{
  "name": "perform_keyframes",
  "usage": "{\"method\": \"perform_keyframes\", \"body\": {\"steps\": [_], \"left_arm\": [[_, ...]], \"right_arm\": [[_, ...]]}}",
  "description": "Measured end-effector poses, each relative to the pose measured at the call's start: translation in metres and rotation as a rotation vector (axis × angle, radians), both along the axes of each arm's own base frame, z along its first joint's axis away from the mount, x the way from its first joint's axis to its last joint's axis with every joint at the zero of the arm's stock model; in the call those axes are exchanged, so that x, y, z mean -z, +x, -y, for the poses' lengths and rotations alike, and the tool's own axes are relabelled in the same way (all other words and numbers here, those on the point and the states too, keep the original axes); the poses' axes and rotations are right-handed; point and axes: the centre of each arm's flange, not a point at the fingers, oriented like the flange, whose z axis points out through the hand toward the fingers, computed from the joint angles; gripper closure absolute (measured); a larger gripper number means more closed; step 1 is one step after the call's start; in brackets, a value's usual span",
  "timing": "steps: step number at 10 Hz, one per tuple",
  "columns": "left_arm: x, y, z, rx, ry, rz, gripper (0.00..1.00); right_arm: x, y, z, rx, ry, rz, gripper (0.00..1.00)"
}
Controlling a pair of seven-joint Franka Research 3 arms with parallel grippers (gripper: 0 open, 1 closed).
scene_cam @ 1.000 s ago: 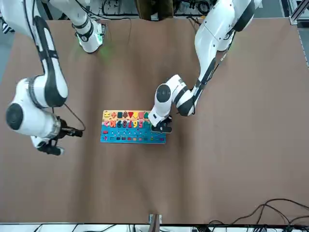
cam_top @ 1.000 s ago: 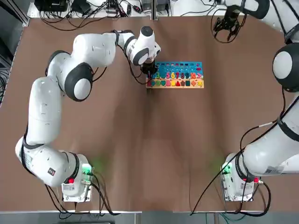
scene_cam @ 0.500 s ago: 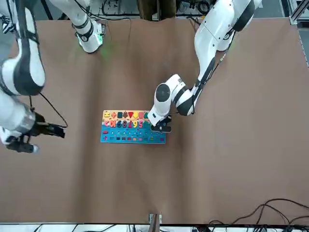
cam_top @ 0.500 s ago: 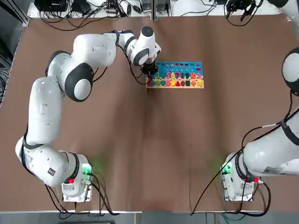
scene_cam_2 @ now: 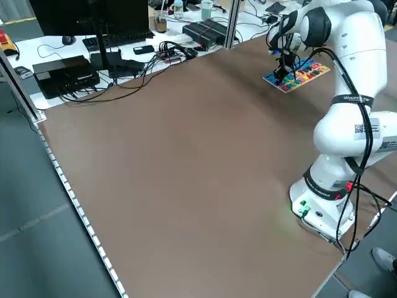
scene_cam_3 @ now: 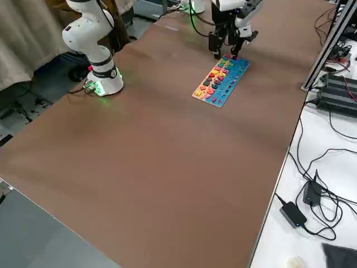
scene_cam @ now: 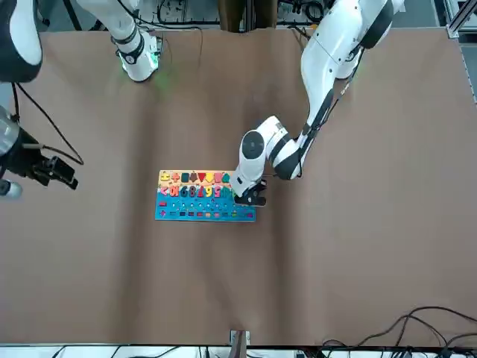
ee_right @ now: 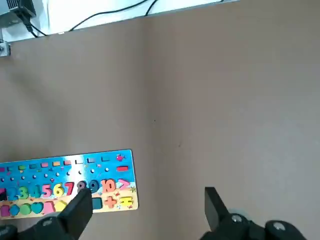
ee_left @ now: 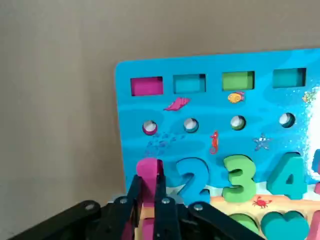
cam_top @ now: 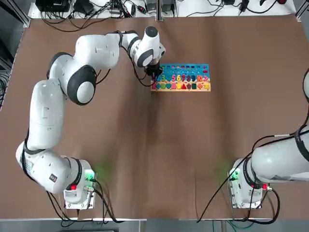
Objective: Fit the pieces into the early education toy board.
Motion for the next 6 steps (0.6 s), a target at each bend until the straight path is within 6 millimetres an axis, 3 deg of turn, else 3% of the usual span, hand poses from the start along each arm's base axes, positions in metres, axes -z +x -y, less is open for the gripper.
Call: {"method": "perform_keyframes", "body": {"steps": [4,6], "left_arm": [[0.000,-0.005,0.006,0.012,0.000,0.000,0.87],[0.000,-0.005,0.006,0.012,0.000,0.000,0.87]], "right_arm": [[-0.020,-0.005,0.002,0.000,-0.022,0.042,0.01],[-0.030,-0.005,0.014,0.016,-0.044,0.064,0.01]]}}
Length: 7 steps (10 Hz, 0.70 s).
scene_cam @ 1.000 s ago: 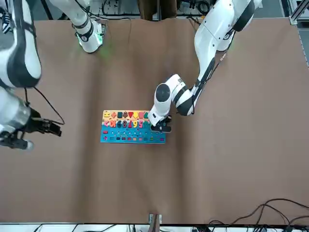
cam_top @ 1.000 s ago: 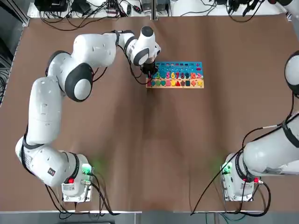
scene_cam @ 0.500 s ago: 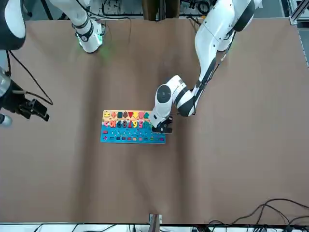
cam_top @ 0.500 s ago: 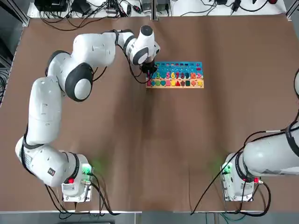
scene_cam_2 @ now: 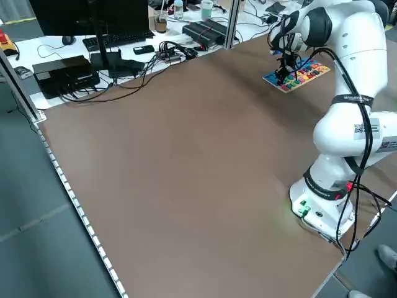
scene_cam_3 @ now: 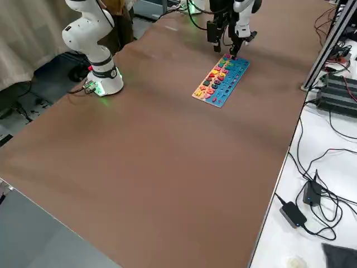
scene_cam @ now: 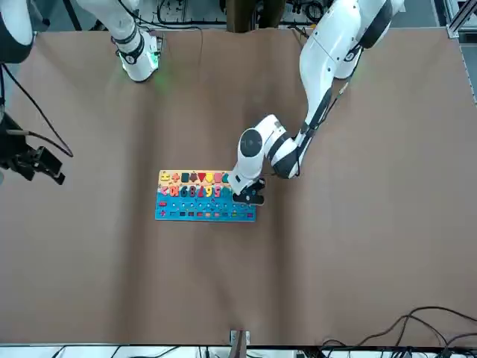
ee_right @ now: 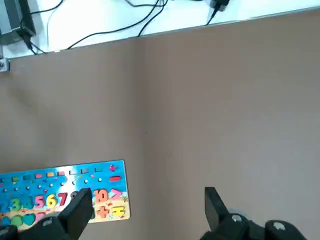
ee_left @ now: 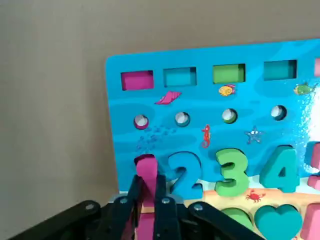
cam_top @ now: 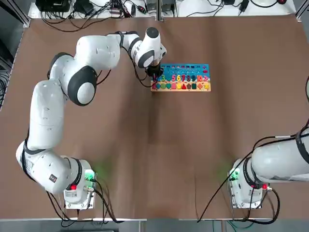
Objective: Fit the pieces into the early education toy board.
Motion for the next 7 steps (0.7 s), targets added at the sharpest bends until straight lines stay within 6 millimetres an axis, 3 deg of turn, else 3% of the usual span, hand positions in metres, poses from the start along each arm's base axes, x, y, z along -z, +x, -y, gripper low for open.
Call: {"method": "perform_keyframes", "body": {"steps": [3,7], "left_arm": [[0.0001,0.0002,-0.0002,0.000,0.000,0.000,0.87],[0.0002,0.0035,-0.0032,-0.001,0.004,0.004,0.87]], "right_arm": [[-0.0139,0.0004,0.0056,0.007,-0.001,0.028,0.01],[-0.0146,0.0004,0.0028,-0.003,-0.003,0.030,0.01]]}}
